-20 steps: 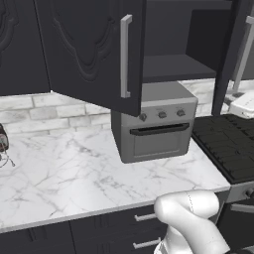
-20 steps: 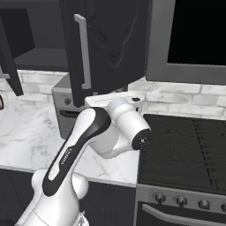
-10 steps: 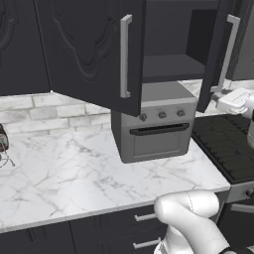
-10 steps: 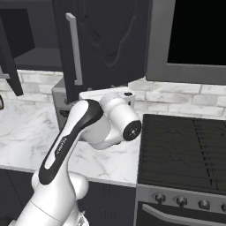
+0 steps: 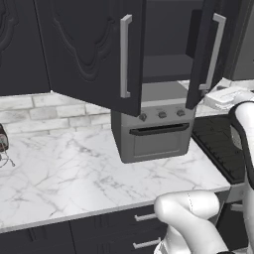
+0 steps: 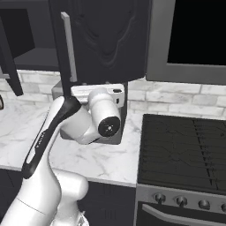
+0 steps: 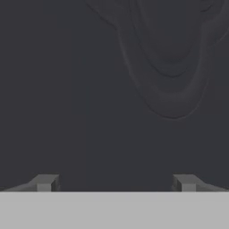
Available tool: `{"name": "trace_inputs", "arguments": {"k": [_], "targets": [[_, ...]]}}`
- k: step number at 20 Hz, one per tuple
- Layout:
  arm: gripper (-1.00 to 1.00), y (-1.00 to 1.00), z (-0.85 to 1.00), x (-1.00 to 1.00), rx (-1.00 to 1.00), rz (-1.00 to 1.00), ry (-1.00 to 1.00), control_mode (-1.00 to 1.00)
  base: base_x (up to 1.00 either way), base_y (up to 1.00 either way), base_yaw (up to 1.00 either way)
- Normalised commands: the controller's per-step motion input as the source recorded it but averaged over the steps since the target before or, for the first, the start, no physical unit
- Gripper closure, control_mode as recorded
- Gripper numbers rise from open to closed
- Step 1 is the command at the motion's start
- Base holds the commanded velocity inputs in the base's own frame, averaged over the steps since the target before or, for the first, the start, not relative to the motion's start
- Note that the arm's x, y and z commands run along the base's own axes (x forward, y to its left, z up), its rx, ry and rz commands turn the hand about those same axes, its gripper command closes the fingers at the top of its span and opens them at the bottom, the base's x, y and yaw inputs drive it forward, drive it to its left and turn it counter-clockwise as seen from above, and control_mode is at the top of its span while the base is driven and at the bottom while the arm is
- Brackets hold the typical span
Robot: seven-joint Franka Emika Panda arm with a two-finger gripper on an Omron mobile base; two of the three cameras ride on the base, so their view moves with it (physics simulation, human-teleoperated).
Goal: Close all open cabinet doors.
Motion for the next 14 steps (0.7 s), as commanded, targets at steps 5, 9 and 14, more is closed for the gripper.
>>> {"name": "trace_inputs", "arguments": {"k": [5,9,14], "targets": [[-1.00,0.23,0.03,0.21,0.00,-0.10,0.00,-1.00,0.00,0.00,0.00],[-1.00,0.23,0.00,0.33,0.00,-0.02,0.00,-1.00,0.00,0.00,0.00],[-1.00,0.19,0.00,0.40,0.00,-0.03,0.00,-1.00,0.00,0.00,0.00]]}}
